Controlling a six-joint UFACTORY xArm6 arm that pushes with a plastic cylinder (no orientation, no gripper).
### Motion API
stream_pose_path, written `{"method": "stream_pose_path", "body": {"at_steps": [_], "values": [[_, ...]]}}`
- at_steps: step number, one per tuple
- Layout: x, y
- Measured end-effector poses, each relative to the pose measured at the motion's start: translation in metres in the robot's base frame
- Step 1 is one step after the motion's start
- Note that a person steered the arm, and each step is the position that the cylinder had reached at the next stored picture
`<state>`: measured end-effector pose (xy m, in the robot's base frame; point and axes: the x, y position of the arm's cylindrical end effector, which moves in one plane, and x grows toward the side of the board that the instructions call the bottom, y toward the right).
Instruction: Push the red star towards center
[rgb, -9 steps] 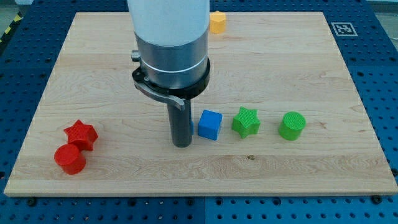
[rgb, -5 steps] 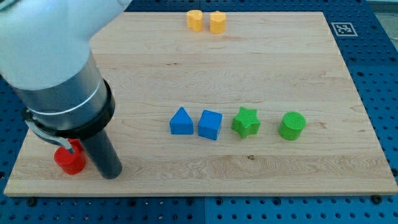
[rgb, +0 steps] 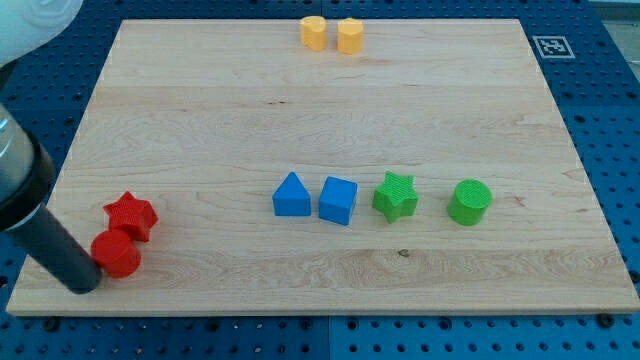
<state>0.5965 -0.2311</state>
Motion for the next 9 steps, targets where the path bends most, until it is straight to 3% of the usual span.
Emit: {"method": "stream_pose_path", "body": {"at_steps": [3, 5, 7, 9], "values": [[-0.04, 0.038], [-0.073, 0.023], [-0.127, 0.03], [-0.208, 0.033]]}}
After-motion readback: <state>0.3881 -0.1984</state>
